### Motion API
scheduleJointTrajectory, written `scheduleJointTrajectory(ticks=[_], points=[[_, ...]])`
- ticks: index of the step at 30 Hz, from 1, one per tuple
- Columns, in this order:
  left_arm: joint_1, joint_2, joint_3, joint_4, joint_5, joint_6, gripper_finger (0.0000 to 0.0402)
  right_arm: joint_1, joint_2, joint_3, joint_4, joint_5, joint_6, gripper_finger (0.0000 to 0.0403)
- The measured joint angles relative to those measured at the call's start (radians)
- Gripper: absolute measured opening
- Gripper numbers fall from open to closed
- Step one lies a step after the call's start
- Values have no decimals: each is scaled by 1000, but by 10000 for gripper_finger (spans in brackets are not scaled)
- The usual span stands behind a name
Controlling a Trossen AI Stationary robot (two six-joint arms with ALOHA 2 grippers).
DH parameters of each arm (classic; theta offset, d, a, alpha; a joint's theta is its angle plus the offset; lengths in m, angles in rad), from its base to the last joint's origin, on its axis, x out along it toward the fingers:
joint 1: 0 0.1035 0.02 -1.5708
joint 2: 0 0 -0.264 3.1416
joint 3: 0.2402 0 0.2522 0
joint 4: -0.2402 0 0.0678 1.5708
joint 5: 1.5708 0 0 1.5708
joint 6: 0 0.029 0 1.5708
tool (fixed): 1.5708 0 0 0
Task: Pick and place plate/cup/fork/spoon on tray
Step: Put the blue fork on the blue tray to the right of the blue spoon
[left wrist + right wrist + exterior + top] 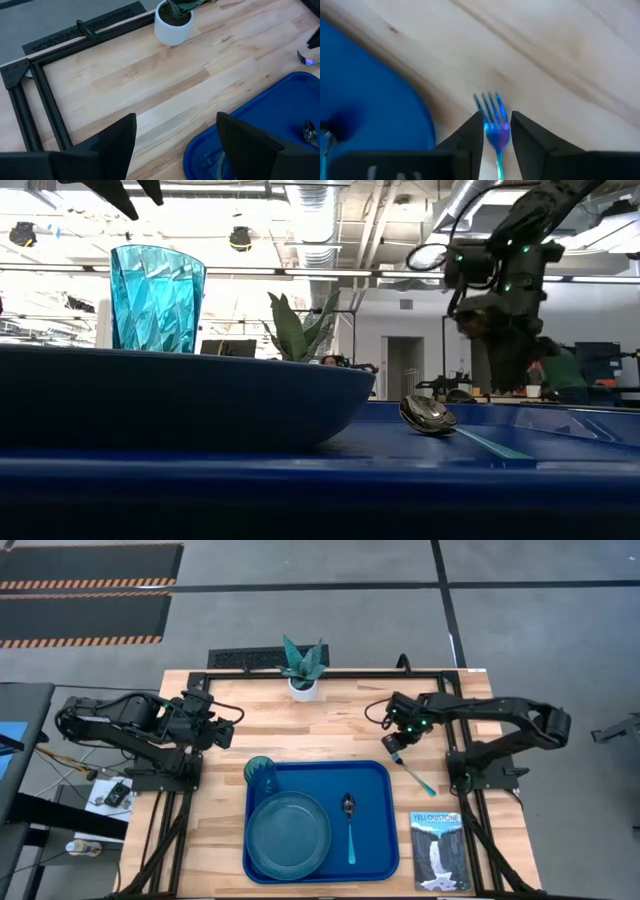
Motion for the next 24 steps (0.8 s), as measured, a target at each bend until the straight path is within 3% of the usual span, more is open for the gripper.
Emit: scheduleJointTrajectory(ticks=[6, 10, 18, 24], points=[[0, 0, 0, 0, -7, -2, 261, 104, -55, -11, -247, 133, 219, 58], [0, 0, 0, -1, -23, -2, 261, 256, -61, -37, -258, 164, 424, 10], [0, 0, 0, -15, -26, 13, 261, 524, -38, -39, -296, 238, 815, 6], [0, 0, 0, -15, -37, 23, 261, 635, 7, -39, -333, 258, 1042, 6]])
